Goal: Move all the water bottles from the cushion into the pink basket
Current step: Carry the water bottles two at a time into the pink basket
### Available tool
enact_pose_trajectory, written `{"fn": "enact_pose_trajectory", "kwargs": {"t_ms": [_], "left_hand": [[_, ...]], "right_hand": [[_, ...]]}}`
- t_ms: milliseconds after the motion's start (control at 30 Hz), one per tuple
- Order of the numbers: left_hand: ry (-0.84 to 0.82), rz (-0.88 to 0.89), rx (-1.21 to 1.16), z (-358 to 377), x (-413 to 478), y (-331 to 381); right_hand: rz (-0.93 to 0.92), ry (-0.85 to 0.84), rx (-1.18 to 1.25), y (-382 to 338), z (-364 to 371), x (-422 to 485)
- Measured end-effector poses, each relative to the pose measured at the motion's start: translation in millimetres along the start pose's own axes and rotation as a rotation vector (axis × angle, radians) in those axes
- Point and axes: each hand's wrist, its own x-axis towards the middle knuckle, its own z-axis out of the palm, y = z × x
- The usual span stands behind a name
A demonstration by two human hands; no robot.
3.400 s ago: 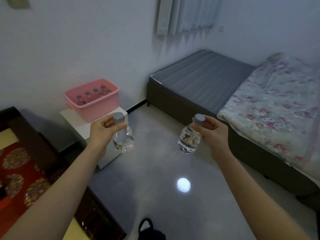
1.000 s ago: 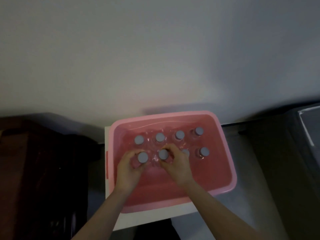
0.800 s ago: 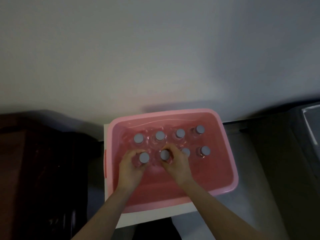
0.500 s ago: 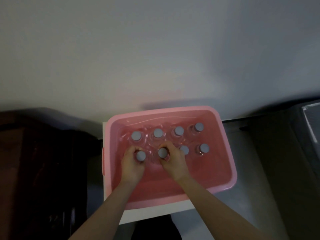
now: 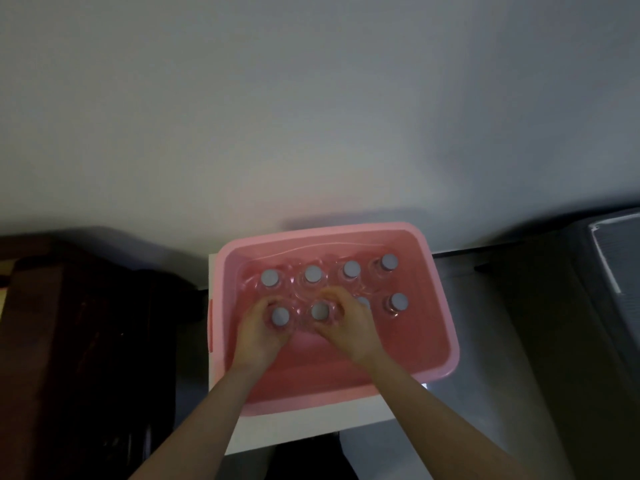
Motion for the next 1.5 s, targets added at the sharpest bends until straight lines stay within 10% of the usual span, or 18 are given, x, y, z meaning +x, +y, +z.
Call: {"fn": "enact_pose_trajectory", "kwargs": {"t_ms": [433,700,1100,1500], "left_hand": [[0.095,0.244,-0.411,-116.3,-48.7,137.6],[0.386,0.359,-0.24,-206.7,-137.4,185.0],[1.059,0.062,-0.089,-274.1,-479.2,82.3],[1.619,-0.192,-0.366,-289.3,-834.3,-48.1]], "right_hand": [[-0.264,0.267,-0.015,-114.3,-122.7,-44.5],[-0.6,0.185,-0.437,-203.0,-186.4,-86.5],[-1.14,-0.281,-0.371,-285.6,-65.5,-260.0],[-1.07,-0.917,-0.06,-317.0,121.0,-534.7]]}}
